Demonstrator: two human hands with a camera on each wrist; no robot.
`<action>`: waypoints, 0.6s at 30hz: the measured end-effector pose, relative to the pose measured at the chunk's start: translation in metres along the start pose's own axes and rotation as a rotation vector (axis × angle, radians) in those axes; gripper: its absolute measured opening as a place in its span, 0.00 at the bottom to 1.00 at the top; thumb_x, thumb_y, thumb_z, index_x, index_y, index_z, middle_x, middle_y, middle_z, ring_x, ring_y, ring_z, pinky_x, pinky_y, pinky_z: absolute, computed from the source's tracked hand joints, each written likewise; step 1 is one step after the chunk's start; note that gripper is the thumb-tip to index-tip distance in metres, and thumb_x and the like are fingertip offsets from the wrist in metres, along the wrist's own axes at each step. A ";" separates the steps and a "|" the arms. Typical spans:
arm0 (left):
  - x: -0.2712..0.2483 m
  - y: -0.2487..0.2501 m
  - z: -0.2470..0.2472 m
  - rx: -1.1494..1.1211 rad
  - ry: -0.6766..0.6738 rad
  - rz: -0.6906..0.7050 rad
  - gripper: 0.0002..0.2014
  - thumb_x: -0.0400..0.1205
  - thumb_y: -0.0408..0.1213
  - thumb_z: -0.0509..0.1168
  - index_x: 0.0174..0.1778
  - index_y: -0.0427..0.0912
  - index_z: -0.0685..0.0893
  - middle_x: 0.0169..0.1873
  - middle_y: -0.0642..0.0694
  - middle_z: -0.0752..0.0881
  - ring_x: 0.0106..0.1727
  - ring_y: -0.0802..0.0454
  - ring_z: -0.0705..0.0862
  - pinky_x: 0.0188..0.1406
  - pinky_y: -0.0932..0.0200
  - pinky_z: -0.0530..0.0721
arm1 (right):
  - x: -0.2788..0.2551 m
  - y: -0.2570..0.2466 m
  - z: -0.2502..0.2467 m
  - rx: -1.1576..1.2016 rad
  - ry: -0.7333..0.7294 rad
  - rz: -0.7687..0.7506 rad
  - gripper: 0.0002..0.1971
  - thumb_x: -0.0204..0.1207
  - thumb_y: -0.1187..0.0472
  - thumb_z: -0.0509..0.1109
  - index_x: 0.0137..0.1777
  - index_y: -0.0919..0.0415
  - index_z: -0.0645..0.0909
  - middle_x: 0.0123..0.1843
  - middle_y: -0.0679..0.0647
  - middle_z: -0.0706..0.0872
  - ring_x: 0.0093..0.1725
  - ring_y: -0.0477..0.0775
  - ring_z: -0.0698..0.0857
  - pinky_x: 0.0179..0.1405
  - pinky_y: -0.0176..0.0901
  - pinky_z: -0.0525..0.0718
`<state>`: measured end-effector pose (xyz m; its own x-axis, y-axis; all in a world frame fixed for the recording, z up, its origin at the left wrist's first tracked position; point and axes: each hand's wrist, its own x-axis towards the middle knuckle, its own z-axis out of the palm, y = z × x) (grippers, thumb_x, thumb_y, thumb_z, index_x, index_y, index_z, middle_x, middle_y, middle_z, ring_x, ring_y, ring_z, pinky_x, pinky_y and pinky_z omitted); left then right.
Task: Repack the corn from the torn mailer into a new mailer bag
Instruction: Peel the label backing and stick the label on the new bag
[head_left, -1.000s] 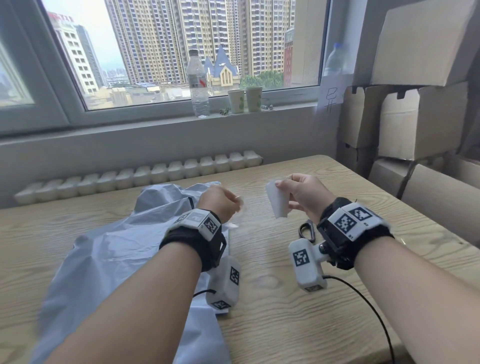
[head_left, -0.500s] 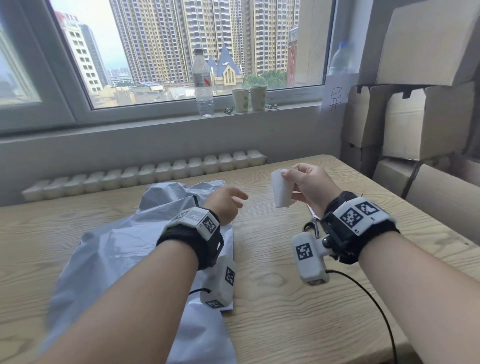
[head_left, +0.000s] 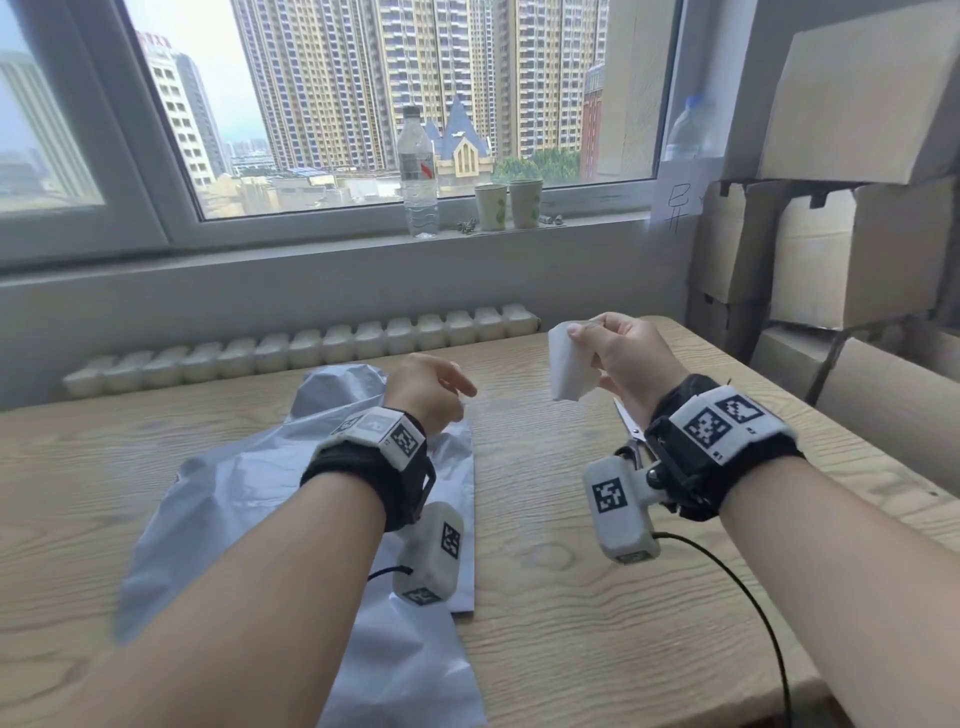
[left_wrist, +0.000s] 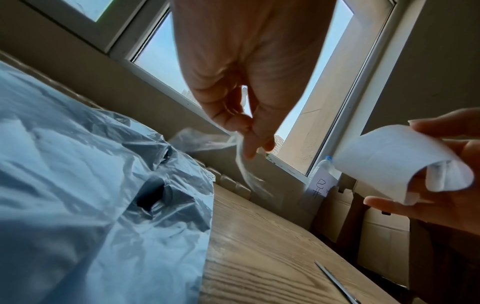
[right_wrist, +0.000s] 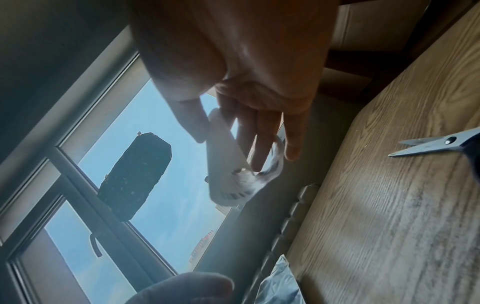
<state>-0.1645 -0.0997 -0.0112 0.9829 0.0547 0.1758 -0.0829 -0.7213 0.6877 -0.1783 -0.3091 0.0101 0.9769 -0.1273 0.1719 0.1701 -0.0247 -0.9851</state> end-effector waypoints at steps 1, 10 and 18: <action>-0.002 0.000 -0.001 0.018 -0.022 -0.019 0.20 0.70 0.18 0.67 0.39 0.51 0.90 0.41 0.51 0.85 0.41 0.59 0.82 0.31 0.70 0.76 | 0.000 0.000 -0.001 -0.002 0.001 -0.001 0.12 0.78 0.62 0.68 0.33 0.57 0.75 0.35 0.52 0.78 0.39 0.52 0.76 0.44 0.51 0.76; -0.002 -0.005 0.011 -0.140 -0.205 -0.042 0.22 0.72 0.24 0.75 0.60 0.46 0.86 0.55 0.44 0.86 0.49 0.53 0.87 0.51 0.58 0.88 | 0.000 -0.003 0.001 0.000 -0.012 -0.006 0.11 0.79 0.62 0.68 0.34 0.57 0.75 0.37 0.53 0.78 0.38 0.52 0.76 0.41 0.50 0.77; -0.003 -0.021 0.023 -0.141 -0.212 -0.215 0.10 0.72 0.32 0.78 0.48 0.40 0.91 0.42 0.47 0.90 0.33 0.61 0.80 0.27 0.69 0.78 | -0.001 0.008 0.000 0.038 -0.038 0.044 0.08 0.79 0.63 0.67 0.38 0.58 0.75 0.39 0.54 0.80 0.38 0.52 0.80 0.33 0.43 0.81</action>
<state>-0.1615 -0.1006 -0.0425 0.9914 0.0402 -0.1242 0.1231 -0.6053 0.7864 -0.1778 -0.3095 0.0023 0.9875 -0.0901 0.1291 0.1312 0.0179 -0.9912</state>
